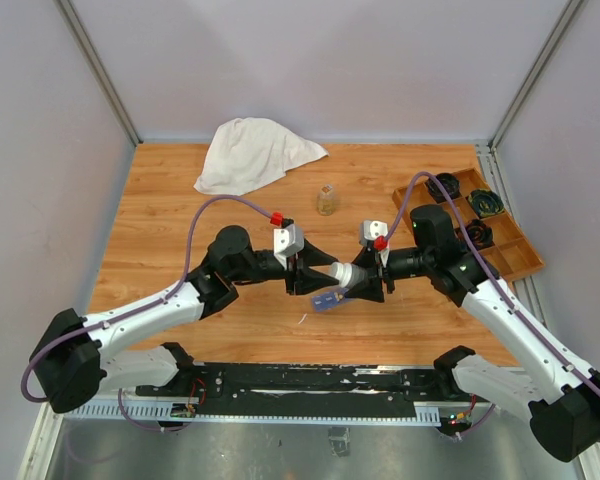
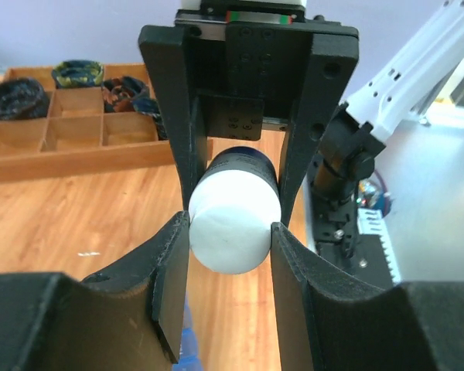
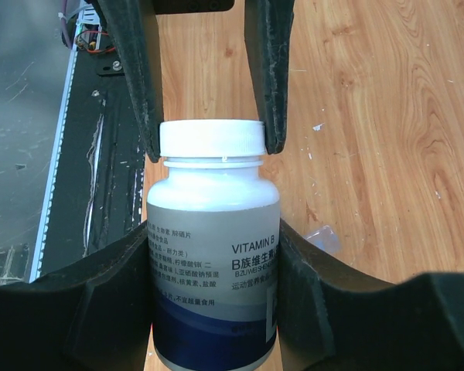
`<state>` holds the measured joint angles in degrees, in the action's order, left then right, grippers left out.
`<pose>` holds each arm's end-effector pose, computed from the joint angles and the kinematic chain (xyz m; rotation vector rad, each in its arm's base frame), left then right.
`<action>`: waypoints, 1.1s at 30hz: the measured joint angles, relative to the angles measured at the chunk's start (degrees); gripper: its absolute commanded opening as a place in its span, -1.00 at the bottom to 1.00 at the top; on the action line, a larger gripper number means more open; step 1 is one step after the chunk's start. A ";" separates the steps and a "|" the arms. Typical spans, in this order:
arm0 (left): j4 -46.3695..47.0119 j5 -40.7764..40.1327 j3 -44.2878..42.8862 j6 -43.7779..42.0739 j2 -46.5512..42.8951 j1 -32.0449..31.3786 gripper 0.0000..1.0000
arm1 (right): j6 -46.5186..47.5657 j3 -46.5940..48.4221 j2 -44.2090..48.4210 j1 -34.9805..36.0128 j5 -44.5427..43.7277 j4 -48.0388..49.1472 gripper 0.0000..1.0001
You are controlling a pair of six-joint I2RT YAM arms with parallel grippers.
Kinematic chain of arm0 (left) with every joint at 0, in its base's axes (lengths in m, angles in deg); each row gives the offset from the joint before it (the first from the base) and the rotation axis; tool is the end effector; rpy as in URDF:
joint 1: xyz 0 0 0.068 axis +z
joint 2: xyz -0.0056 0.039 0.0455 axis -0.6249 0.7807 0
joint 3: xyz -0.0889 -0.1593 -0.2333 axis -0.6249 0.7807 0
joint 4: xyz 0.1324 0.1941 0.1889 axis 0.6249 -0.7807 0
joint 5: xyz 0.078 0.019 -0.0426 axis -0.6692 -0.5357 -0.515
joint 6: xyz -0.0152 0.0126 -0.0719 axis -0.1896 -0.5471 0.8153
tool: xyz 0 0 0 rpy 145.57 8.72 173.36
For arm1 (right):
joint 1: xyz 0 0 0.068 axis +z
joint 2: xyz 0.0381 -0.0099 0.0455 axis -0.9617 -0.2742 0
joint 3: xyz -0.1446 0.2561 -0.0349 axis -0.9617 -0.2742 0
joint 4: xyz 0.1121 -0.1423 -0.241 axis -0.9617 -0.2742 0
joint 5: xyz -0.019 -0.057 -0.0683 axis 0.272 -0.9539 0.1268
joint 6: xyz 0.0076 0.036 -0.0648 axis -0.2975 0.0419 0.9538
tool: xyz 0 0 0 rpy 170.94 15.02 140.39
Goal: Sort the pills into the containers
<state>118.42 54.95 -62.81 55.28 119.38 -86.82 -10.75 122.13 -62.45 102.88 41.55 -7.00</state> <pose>0.1754 -0.2522 0.2979 1.0660 1.2882 -1.2419 0.1872 0.1631 0.3200 -1.3847 1.4385 1.0901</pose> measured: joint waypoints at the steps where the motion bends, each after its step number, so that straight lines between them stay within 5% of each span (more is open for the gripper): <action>1: -1.36 0.74 -0.68 -2.71 0.00 0.00 -0.29 | 0.00 0.00 0.00 0.00 0.02 0.02 -0.99; 4: -4.00 2.21 -1.66 -8.52 -0.33 0.00 -0.05 | 0.00 -0.04 0.00 0.00 0.42 0.15 -0.99; 9: -7.65 1.88 -2.08 -13.27 -1.16 -1.18 0.62 | -0.24 -0.02 0.13 0.02 2.95 3.58 -0.99; 15: -10.08 -2.75 -0.96 -12.74 -4.20 -1.60 0.97 | -0.39 -0.02 0.52 0.00 5.18 7.28 -0.99; 25: -7.34 -10.64 7.26 -5.97 -14.78 -1.60 0.99 | -0.37 -0.02 0.70 -0.46 6.01 8.33 -0.96; 33: 8.11 -19.17 24.65 20.98 -28.13 -1.60 0.75 | -0.37 -0.04 0.74 -0.46 5.81 9.01 -0.96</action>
<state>126.53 35.78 -38.15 76.26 91.25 -88.41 -11.12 122.09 -61.71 102.42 47.37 2.00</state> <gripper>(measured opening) 0.935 0.533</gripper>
